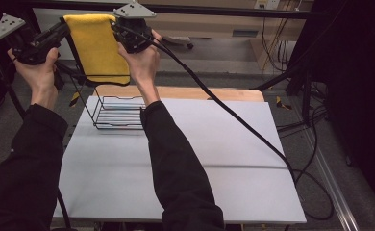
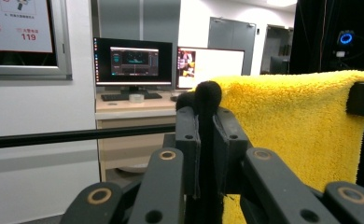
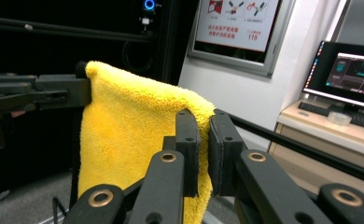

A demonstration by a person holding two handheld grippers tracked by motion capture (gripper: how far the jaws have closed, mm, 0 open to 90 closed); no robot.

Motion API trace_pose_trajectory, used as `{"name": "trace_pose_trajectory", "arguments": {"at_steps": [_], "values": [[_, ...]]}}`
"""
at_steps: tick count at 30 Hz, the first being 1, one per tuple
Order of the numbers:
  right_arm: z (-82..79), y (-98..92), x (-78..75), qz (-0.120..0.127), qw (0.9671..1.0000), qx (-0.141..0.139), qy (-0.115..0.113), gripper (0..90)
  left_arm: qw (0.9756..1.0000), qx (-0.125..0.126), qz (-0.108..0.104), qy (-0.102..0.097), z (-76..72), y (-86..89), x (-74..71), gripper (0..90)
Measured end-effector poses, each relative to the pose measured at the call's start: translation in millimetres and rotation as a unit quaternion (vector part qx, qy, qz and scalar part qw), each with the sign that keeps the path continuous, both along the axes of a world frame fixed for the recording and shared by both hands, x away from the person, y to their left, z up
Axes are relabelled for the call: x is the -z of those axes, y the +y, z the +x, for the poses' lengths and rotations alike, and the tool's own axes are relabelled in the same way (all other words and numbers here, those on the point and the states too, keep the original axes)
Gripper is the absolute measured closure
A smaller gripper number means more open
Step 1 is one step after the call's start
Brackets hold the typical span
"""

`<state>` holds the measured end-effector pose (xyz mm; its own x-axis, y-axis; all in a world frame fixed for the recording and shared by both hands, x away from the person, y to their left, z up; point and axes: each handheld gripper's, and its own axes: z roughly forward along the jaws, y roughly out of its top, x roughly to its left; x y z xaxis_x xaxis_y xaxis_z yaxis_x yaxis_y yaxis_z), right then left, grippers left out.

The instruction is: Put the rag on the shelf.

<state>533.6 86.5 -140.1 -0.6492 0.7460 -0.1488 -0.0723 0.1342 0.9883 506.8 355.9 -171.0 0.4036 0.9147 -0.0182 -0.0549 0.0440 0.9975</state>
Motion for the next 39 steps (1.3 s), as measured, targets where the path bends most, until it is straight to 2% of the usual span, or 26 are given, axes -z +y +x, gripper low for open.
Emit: {"name": "trace_pose_trajectory", "arguments": {"at_steps": [5, 8, 14, 18, 26, 31, 39], "values": [[-4.4, -2.0, 12.3, 0.001, 1.0, -0.005, 0.003, 83.9, 1.0, 0.005, 0.007, 0.001, -7.9, 0.5, 9.4, 81.6], [-8.4, -3.5, 17.7, 0.008, 0.9999, -0.01, 0.002, 83.8, 1.0, 0.008, 0.001, -0.001, -13.0, 0.7, 14.0, 81.5], [-17.1, -5.2, 27.9, 0.006, 0.9999, -0.016, -0.003, 83.8, 0.9999, 0.015, -0.002, 0.004, -21.5, 0.5, 25.1, 81.5], [-18.9, -8.1, 33.1, 0.006, 0.9999, -0.016, 0.004, 83.9, 0.9998, 0.016, 0.009, 0.007, -25.5, -2.3, 29.1, 81.5], [-24.4, -7.2, 36.0, -0.003, 0.9998, -0.021, 0.002, 83.8, 0.9996, 0.021, 0.014, 0.015, -30.2, 1.4, 32.8, 81.4], [-27.3, -5.6, 40.8, -0.011, 0.9996, -0.024, 0.003, 83.7, 0.9992, 0.023, 0.017, 0.027, -30.6, 3.6, 38.0, 81.2], [-26.8, -7.5, 51.4, -0.016, 0.9994, -0.026, 0.018, 83.5, 0.9986, 0.024, 0.029, 0.036, -30.7, 3.2, 43.8, 81.2]]}}
